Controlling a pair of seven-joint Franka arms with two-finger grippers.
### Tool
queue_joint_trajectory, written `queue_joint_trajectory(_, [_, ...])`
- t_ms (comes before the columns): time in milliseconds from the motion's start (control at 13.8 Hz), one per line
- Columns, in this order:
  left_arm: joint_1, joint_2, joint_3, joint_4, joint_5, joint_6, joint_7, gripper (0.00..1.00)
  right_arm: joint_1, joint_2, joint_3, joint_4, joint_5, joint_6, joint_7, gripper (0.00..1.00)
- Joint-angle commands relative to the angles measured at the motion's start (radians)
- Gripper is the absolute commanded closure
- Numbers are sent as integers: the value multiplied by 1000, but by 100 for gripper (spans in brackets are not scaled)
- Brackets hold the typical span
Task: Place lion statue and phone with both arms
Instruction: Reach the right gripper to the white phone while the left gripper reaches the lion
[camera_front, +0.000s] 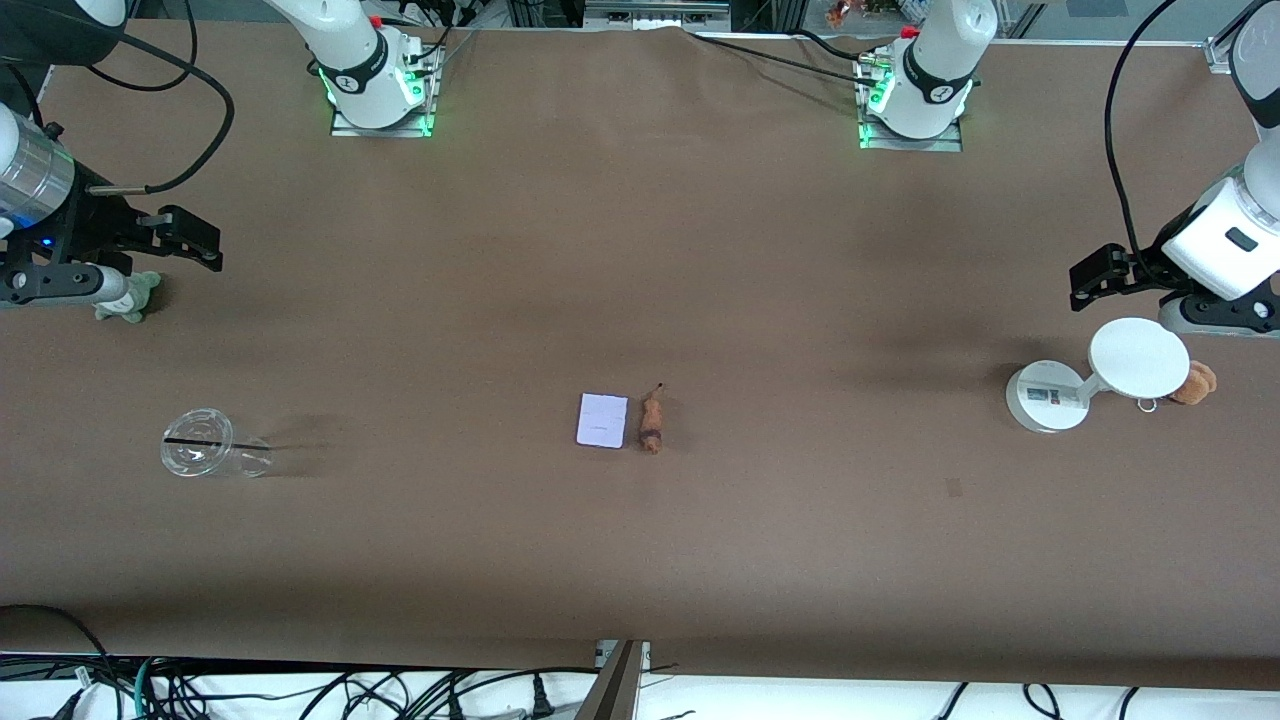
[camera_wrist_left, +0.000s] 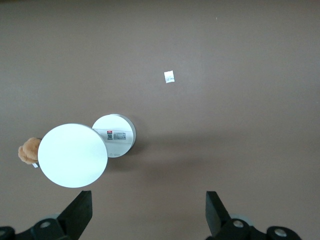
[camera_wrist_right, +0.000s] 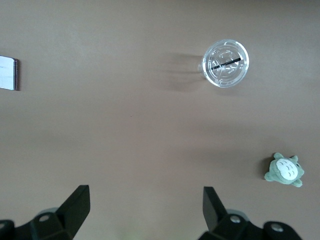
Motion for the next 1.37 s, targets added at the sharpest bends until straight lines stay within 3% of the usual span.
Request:
queue_joint_trajectory(0, [2, 14, 0, 25, -11, -28, -2, 0, -6, 9, 2, 24, 13, -11, -7, 0])
queue_joint_trajectory(434, [-27, 58, -38, 46, -23, -22, -151, 0, 0, 9, 5, 24, 13, -8, -12, 0])
queue_joint_trajectory(795, [-39, 184, -78, 109, -178, -5, -309, 0, 0, 29, 5, 24, 15, -7, -6, 0])
queue_joint_trajectory(1301, [-244, 363, -77, 123, -192, 263, -556, 0, -3, 148, 7, 20, 13, 67, 10, 0])
